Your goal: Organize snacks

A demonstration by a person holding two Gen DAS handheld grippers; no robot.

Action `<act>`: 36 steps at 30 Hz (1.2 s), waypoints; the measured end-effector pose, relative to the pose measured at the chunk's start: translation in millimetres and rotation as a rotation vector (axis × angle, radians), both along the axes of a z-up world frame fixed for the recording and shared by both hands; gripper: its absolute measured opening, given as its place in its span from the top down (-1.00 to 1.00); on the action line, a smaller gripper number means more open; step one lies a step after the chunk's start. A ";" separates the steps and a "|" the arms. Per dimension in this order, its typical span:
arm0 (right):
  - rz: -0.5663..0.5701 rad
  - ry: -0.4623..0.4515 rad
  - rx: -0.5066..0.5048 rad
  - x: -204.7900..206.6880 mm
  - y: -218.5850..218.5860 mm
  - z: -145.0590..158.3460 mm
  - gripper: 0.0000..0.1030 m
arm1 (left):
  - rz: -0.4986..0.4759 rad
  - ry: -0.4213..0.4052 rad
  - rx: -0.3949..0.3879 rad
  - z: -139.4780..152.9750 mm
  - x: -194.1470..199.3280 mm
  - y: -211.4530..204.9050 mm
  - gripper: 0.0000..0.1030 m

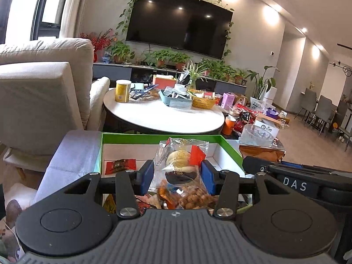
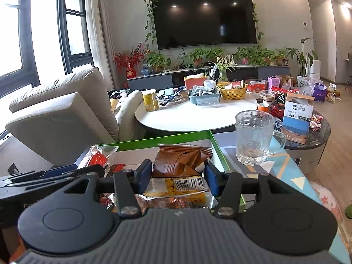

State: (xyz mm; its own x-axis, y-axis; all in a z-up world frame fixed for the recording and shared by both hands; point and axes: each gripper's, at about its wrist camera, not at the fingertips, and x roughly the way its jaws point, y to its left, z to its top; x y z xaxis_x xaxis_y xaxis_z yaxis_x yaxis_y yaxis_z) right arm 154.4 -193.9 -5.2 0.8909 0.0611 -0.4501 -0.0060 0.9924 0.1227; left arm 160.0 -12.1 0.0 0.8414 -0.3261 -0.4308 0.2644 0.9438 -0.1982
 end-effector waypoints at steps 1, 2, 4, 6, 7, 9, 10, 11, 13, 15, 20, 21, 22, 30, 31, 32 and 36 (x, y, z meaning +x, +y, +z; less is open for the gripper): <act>-0.001 0.003 0.003 2.4 1.3 -0.9 0.16 | 0.003 0.006 0.000 -1.5 2.5 0.6 0.15; -0.001 0.009 0.005 5.1 2.3 -2.1 0.17 | 0.005 0.010 -0.001 -2.7 4.7 1.3 0.15; -0.004 0.026 0.008 10.8 3.9 -5.1 0.16 | 0.009 0.019 -0.001 -4.7 8.9 2.0 0.15; -0.005 0.039 0.012 15.5 5.5 -7.6 0.16 | 0.007 0.026 0.000 -7.1 13.1 2.1 0.14; -0.005 0.044 0.013 17.5 7.3 -8.4 0.16 | 0.005 0.031 0.001 -8.2 15.4 1.6 0.14; -0.002 0.050 0.013 20.6 8.9 -9.8 0.16 | 0.004 0.043 0.003 -10.3 18.4 0.2 0.14; -0.002 0.052 0.010 21.9 10.4 -10.1 0.16 | 0.004 0.050 0.004 -11.2 19.6 -0.9 0.13; -0.003 0.054 0.006 22.9 11.4 -10.6 0.16 | 0.004 0.057 0.003 -12.6 21.3 -0.7 0.12; -0.009 0.058 0.004 25.4 12.7 -11.7 0.16 | 0.007 0.069 0.001 -14.7 24.4 -0.5 0.09; -0.013 0.058 0.015 27.1 11.3 -12.4 0.16 | 0.016 0.070 -0.003 -15.8 25.7 0.3 -0.06; -0.067 0.000 0.059 23.3 5.7 -14.7 0.16 | 0.034 0.069 0.013 -15.9 25.3 1.6 -0.24; -0.065 0.000 0.069 21.4 4.2 -14.1 0.16 | 0.039 0.069 0.010 -15.8 24.5 2.1 -0.24; -0.062 0.004 0.077 20.6 3.0 -13.7 0.16 | 0.042 0.072 0.008 -16.0 23.2 2.0 -0.24; -0.052 0.015 0.104 10.2 -1.7 -7.6 0.16 | 0.047 0.072 0.013 -15.1 12.3 1.8 -0.25; -0.051 0.014 0.108 8.4 -2.3 -7.5 0.16 | 0.048 0.071 0.014 -13.7 12.3 1.1 -0.26; -0.048 0.014 0.109 6.6 -2.9 -6.9 0.16 | 0.048 0.069 0.014 -12.9 10.6 1.1 -0.26; -0.033 0.014 0.093 -1.7 -2.4 -5.0 0.16 | 0.052 0.056 0.020 -9.6 2.7 2.9 -0.26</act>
